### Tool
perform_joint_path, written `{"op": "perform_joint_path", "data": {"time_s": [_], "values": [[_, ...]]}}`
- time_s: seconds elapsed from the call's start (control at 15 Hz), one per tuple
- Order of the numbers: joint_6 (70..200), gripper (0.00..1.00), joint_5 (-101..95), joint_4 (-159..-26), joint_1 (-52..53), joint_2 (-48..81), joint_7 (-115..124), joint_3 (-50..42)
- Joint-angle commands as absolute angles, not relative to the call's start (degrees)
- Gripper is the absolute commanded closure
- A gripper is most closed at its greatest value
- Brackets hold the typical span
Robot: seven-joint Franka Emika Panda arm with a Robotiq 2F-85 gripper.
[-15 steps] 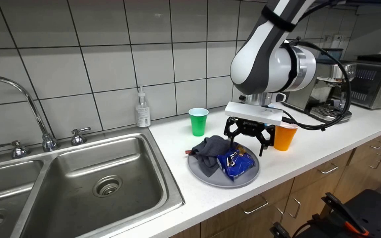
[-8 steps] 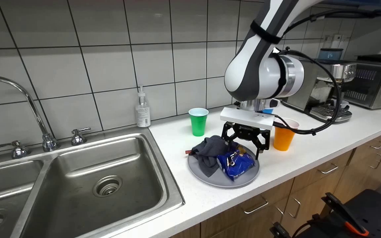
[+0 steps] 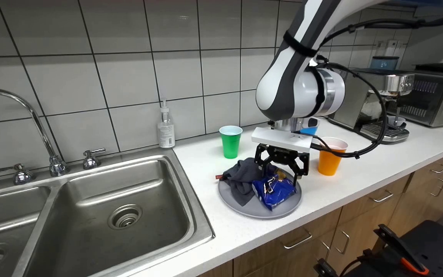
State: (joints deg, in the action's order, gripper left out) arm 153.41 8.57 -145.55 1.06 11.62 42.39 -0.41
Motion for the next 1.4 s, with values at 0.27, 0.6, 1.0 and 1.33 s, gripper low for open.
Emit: {"op": "perform_joint_path", "data": {"time_s": [0.27, 0.6, 1.0, 1.33], "values": [[152.94, 0.58, 9.23, -143.52, 2.57, 12.81, 43.35, -1.74], [152.39, 0.97, 9.46, -143.14, 2.5, 12.4, 43.07, -1.69], [151.93, 1.0, 9.26, -143.34, 2.3, 11.93, 42.74, -1.97], [148.7, 1.0, 8.79, -143.69, 1.87, 8.85, 42.29, -2.63]]}}
